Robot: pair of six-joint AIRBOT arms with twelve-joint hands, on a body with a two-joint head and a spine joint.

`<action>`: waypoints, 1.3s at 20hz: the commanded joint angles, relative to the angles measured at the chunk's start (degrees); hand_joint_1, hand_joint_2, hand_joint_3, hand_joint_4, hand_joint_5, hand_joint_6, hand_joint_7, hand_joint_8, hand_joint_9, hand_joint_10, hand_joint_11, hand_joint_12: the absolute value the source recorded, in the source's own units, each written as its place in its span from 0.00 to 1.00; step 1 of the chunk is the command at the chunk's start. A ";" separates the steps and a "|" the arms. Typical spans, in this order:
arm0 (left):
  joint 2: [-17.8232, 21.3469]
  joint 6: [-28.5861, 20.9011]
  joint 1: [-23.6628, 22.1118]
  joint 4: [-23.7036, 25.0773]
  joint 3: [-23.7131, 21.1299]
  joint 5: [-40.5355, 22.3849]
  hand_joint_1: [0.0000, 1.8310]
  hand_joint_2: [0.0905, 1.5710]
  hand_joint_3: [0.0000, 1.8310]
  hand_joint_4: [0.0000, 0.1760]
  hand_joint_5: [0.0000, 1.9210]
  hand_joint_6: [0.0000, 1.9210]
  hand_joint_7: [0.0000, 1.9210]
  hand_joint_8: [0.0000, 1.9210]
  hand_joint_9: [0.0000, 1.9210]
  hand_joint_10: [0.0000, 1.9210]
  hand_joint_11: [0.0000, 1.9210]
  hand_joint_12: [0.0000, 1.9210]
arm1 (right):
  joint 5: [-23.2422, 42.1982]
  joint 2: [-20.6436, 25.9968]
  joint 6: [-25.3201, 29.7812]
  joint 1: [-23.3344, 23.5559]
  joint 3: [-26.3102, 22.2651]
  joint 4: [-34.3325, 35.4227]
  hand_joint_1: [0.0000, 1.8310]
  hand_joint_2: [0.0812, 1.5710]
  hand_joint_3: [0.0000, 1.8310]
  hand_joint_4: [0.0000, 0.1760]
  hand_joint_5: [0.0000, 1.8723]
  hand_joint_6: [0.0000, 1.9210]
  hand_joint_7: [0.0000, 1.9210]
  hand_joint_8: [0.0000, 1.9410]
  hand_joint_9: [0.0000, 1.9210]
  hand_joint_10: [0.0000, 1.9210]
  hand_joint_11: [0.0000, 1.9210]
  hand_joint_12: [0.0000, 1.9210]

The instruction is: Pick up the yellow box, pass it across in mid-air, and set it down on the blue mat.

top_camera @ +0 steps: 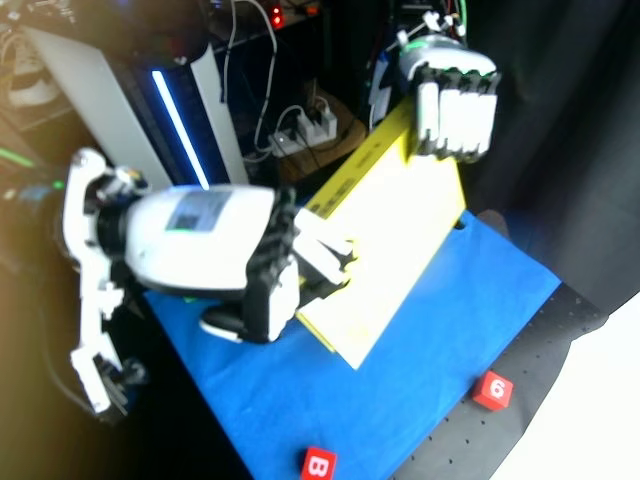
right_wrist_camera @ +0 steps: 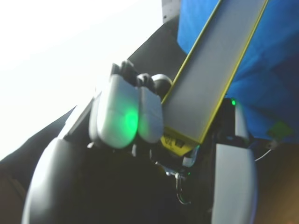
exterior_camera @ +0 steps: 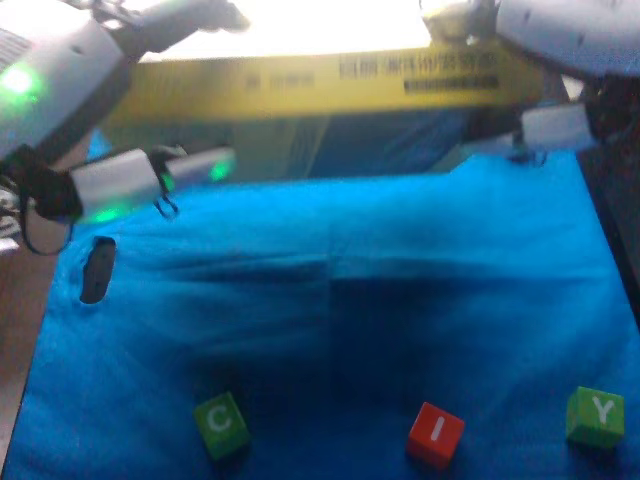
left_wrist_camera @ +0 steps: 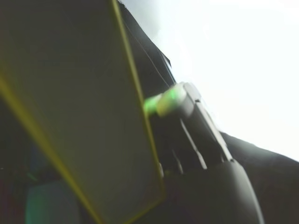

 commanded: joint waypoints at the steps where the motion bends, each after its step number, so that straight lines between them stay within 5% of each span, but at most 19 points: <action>1: 0.32 0.03 -0.27 -0.92 -0.12 -7.56 0.31 0.74 0.00 0.43 0.04 0.02 0.03 0.01 0.00 0.02 0.00 0.06 | 4.81 0.22 -0.30 1.40 0.30 0.06 0.76 0.75 0.01 0.00 0.56 1.00 0.72 1.00 0.81 1.00 0.85 1.00; 2: 0.39 0.03 -0.01 -1.38 -0.11 -7.49 0.28 0.71 0.00 0.43 0.01 0.00 0.01 0.00 0.00 0.00 0.00 0.01 | 4.36 0.19 -0.30 1.64 0.56 0.06 0.64 0.76 0.03 0.00 0.43 0.79 0.70 1.00 0.81 1.00 0.86 1.00; 3: 0.40 0.03 0.08 -1.69 -0.07 -7.39 0.29 0.70 0.00 0.38 0.00 0.00 0.00 0.00 0.00 0.00 0.00 0.00 | 4.16 0.16 -0.29 1.72 0.72 0.06 0.62 0.74 0.04 0.00 0.43 0.71 0.70 1.00 0.82 1.00 0.86 1.00; 5: 0.52 0.03 0.54 -2.29 -0.03 -7.46 0.29 0.70 0.00 0.62 0.00 0.00 0.00 0.00 0.00 0.00 0.00 0.00 | 3.54 0.13 -0.29 1.77 0.95 0.07 0.61 0.61 0.27 0.00 0.43 0.73 0.73 1.00 0.86 1.00 0.89 1.00; 6: 0.98 0.03 1.13 -2.80 -0.17 -7.78 0.28 0.70 0.00 0.69 0.00 0.00 0.00 0.00 0.00 0.00 0.00 0.00 | 3.30 0.23 -0.29 1.80 0.97 0.08 0.76 0.59 0.29 0.00 0.52 0.95 0.76 1.00 0.86 1.00 0.90 1.00; 8: 2.15 0.04 2.66 -4.16 -0.75 -8.83 0.29 0.70 0.00 0.67 0.00 0.00 0.00 0.00 0.00 0.00 0.00 0.00 | 3.05 0.74 -0.28 1.86 0.79 0.08 0.79 0.55 0.35 0.08 0.71 1.00 0.80 1.00 0.88 1.00 0.92 1.00; 9: 2.81 0.06 3.66 -4.95 -1.10 -9.46 0.31 0.70 0.00 0.62 0.00 0.00 0.00 0.00 0.00 0.00 0.00 0.00 | 2.97 1.30 -0.28 1.86 0.47 0.08 0.63 0.44 0.59 0.00 0.51 0.91 0.78 1.00 0.87 1.00 0.91 1.00; 10: 3.58 0.09 4.80 -6.16 -1.49 -10.23 0.32 0.70 0.00 0.64 0.00 0.00 0.00 0.00 0.00 0.00 0.00 0.00 | 2.96 2.42 -0.28 1.86 -0.26 0.08 0.78 0.43 0.52 0.00 0.62 0.98 0.78 1.00 0.87 1.00 0.91 1.00; 11: 4.12 0.16 5.82 -7.21 -1.78 -10.84 0.32 0.70 0.00 0.69 0.00 0.00 0.00 0.00 0.00 0.00 0.00 0.00 | 2.96 3.55 -0.28 1.86 -1.01 0.07 0.82 0.45 0.47 0.30 0.68 1.00 0.80 1.00 0.88 1.00 0.91 1.00; 12: 4.64 0.47 6.78 -8.37 -2.11 -11.52 0.34 0.70 0.00 0.74 0.00 0.00 0.00 0.00 0.00 0.00 0.00 0.00 | 2.96 5.17 -0.28 1.86 -1.98 0.04 0.84 0.44 0.50 0.86 0.69 1.00 0.80 1.00 0.88 1.00 0.91 1.00; 13: 4.95 0.89 7.36 -9.29 -2.37 -12.02 0.34 0.70 0.00 0.70 0.00 0.00 0.00 0.00 0.00 0.00 0.00 0.00 | 2.96 6.25 -0.28 1.87 -2.66 0.04 0.83 0.45 0.49 0.97 0.66 1.00 0.77 1.00 0.85 1.00 0.89 1.00; 15: 5.37 1.08 8.49 -10.58 -2.63 -12.73 0.33 0.71 0.00 0.76 0.00 0.00 0.00 0.00 0.00 0.00 0.00 0.00 | 2.97 8.33 -0.28 1.87 -3.78 0.04 0.81 0.51 0.39 1.00 0.65 1.00 0.74 1.00 0.83 1.00 0.87 1.00; 16: 5.62 1.08 9.11 -11.30 -2.80 -13.26 0.34 0.71 0.00 0.67 0.00 0.00 0.00 0.00 0.00 0.00 0.00 0.00 | 2.97 9.14 -0.28 1.87 -4.28 0.06 0.83 0.51 0.37 1.00 0.69 1.00 0.77 1.00 0.84 1.00 0.87 1.00; 21: 5.97 1.09 10.12 -12.44 -3.18 -14.02 0.34 0.72 0.00 0.57 0.00 0.00 0.00 0.00 0.00 0.00 0.00 0.00 | 2.96 9.17 -0.26 1.85 -4.82 0.76 0.86 0.55 0.29 1.00 0.69 1.00 0.76 1.00 0.83 1.00 0.87 1.00; 26: 5.99 1.09 10.38 -12.66 -3.21 -14.30 0.32 0.73 0.00 0.56 0.00 0.00 0.00 0.00 0.00 0.00 0.00 0.00 | 3.76 11.03 -0.26 1.85 -6.21 0.83 0.87 0.52 0.34 1.00 0.69 1.00 0.78 1.00 0.85 1.00 0.89 1.00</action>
